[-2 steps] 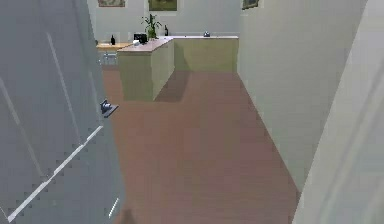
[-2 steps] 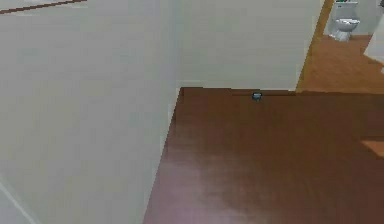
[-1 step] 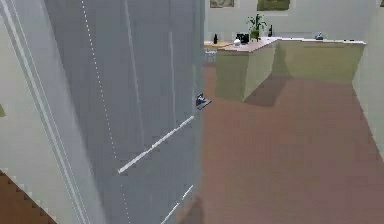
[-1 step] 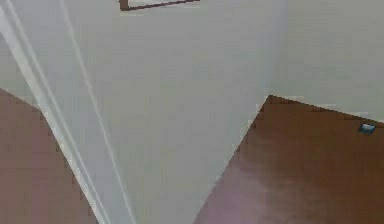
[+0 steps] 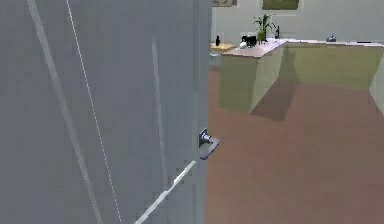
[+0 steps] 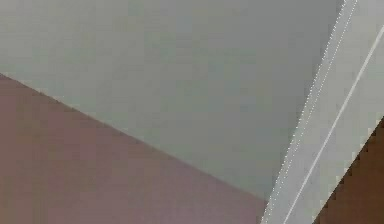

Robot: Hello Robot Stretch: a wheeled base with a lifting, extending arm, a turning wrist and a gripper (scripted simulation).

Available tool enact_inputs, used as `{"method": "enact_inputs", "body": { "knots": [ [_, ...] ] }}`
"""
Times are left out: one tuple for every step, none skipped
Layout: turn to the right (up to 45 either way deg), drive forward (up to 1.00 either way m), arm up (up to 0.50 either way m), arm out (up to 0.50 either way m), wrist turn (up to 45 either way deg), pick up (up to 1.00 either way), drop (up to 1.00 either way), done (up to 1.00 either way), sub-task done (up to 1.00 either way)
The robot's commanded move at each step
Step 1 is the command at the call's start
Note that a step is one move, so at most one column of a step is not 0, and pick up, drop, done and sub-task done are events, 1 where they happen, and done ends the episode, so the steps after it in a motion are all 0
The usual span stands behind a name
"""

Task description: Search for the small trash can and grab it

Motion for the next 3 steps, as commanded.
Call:
{"method": "enact_inputs", "body": {
  "knots": [
    [45.0,0.00,0.00,0.00,0.0,0.00,0.00,0.00,0.00],
    [33.0,0.00,0.00,0.00,0.0,0.00,0.00,0.00,0.00],
    [0.0,0.20,0.00,0.00,0.0,0.00,0.00,0.00,0.00]
  ]
}}
